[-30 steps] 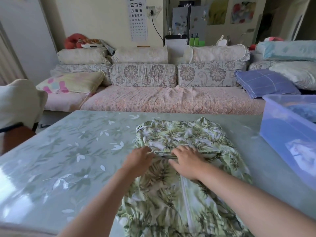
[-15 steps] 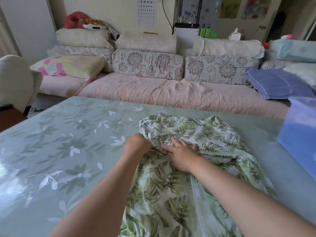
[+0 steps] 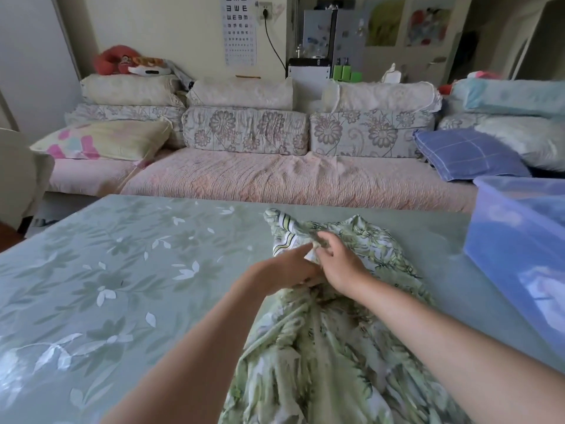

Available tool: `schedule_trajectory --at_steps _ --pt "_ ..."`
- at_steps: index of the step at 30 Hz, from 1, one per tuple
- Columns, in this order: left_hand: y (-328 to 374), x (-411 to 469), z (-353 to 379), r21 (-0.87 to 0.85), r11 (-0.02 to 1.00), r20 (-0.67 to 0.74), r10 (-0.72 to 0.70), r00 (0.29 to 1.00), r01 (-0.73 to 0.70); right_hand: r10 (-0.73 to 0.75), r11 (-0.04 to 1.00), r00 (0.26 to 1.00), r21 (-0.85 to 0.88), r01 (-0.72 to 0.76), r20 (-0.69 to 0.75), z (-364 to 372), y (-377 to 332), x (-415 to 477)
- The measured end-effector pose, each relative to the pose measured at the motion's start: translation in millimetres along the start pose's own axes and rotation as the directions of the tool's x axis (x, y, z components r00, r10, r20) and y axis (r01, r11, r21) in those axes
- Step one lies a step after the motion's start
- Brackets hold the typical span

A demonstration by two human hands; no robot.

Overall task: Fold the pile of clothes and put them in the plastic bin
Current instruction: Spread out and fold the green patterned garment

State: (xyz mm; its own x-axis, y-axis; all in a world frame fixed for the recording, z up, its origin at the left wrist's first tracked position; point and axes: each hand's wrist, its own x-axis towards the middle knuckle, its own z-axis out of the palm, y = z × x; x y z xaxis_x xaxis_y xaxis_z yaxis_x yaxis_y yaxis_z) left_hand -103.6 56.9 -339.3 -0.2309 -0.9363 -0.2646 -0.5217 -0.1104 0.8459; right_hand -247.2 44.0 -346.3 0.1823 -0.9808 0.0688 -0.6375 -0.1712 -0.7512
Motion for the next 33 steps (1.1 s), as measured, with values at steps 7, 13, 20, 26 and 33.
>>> schedule_trajectory --at_steps 7,13,20,26,33 --pt "14.2 -1.6 -1.3 -0.398 0.913 0.033 -0.084 0.996 0.090 -0.004 0.995 0.999 -0.103 0.009 0.043 -20.0 21.4 -4.6" --pt "-4.8 -6.1 -5.1 0.545 0.827 -0.205 -0.029 0.978 0.139 -0.034 0.961 0.996 -0.271 0.054 0.078 -0.4 14.9 1.8" --pt "12.4 -22.2 -9.5 0.223 0.945 0.281 -0.299 0.912 0.241 -0.069 0.942 0.996 -0.331 0.050 -0.047 -23.1 21.7 12.9" --pt "23.9 2.2 -14.5 0.271 0.954 0.056 -0.150 0.987 0.129 0.065 0.837 0.990 -0.547 0.013 0.123 -31.7 41.6 10.2" --pt "-8.8 59.2 -6.0 0.719 0.695 -0.228 0.207 0.952 0.022 -0.024 0.826 0.999 -0.563 0.038 0.031 -27.8 36.8 25.7"
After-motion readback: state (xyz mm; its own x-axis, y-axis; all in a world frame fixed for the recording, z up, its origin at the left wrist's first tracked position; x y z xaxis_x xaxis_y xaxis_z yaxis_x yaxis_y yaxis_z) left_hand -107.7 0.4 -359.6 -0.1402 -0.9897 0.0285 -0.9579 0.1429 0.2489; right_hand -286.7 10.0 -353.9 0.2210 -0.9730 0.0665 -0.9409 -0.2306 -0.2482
